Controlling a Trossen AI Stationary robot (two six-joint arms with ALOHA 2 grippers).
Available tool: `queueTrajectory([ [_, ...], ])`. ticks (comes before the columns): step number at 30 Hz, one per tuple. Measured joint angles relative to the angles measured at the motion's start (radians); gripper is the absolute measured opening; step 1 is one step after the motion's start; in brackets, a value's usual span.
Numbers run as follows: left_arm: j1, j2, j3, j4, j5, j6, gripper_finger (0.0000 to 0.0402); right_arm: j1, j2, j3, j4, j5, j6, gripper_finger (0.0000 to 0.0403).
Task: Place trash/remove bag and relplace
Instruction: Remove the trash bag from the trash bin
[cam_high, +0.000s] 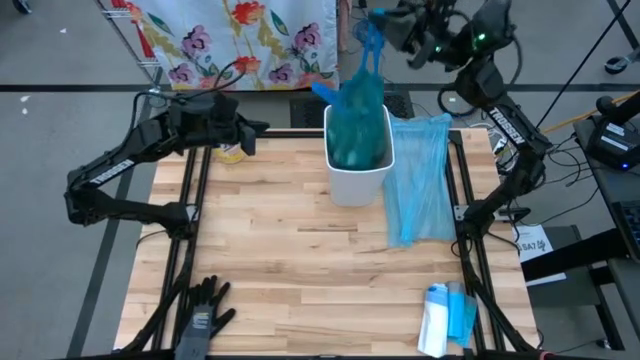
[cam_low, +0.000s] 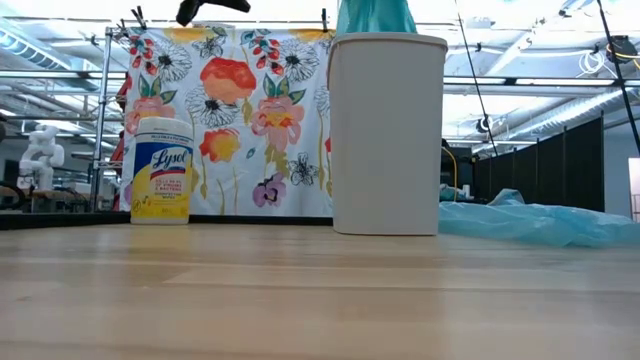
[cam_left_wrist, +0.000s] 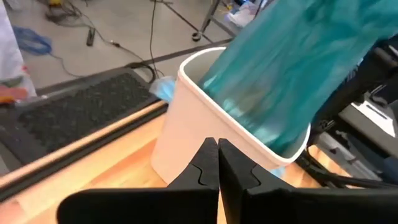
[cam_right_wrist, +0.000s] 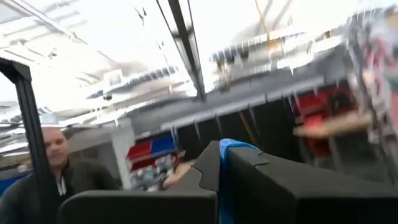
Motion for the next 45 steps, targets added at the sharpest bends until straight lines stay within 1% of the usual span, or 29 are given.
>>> queueTrajectory([
  [5, 0.000, -0.007, 0.000, -0.041, -0.001, 0.051, 0.0000, 0.007, 0.094, 0.206, 0.001, 0.059, 0.012, 0.0000],
  [8, 0.006, -0.012, 0.000, -0.074, 0.000, 0.073, 0.0000, 0.010, 0.150, 0.304, 0.006, 0.090, 0.017, 0.0000],
  [10, 0.014, -0.019, 0.000, -0.096, 0.002, 0.084, 0.0000, 0.019, 0.154, 0.283, 0.096, 0.124, 0.054, 0.0000],
  [12, 0.021, -0.026, 0.000, -0.114, 0.006, 0.113, 0.0000, 0.020, 0.161, 0.279, 0.119, 0.153, 0.078, 0.0000],
  [16, 0.031, -0.040, 0.000, -0.140, 0.013, 0.131, 0.0000, 0.021, 0.167, 0.279, 0.183, 0.170, 0.072, 0.0000],
  [23, 0.031, -0.046, 0.000, -0.196, 0.022, 0.176, 0.0000, 0.004, 0.136, 0.279, 0.383, 0.212, 0.068, 0.0000],
  [28, 0.031, -0.046, 0.000, -0.245, 0.022, 0.204, 0.0000, -0.038, 0.073, 0.302, 0.424, 0.229, 0.022, 0.0000],
  [31, 0.031, -0.046, 0.000, -0.258, 0.022, 0.204, 0.0000, -0.069, 0.029, 0.301, 0.417, 0.238, 0.002, 0.0000],
  [34, 0.031, -0.046, 0.000, -0.257, 0.022, 0.204, 0.0000, -0.096, -0.015, 0.301, 0.356, 0.237, -0.012, 0.0000],
  [36, 0.031, -0.046, 0.000, -0.254, 0.022, 0.204, 0.0000, -0.112, -0.046, 0.301, 0.257, 0.237, -0.029, 0.0000],
  [39, 0.031, -0.046, 0.000, -0.253, 0.022, 0.204, 0.0000, -0.133, -0.087, 0.301, 0.054, 0.235, -0.078, 0.0000],
  [43, 0.031, -0.046, 0.000, -0.252, 0.022, 0.196, 0.0000, -0.155, -0.135, 0.299, -0.235, 0.225, -0.191, 0.0000],
  [45, 0.031, -0.046, 0.000, -0.252, 0.022, 0.194, 0.0000, -0.164, -0.164, 0.299, -0.375, 0.238, -0.245, 0.0000],
])
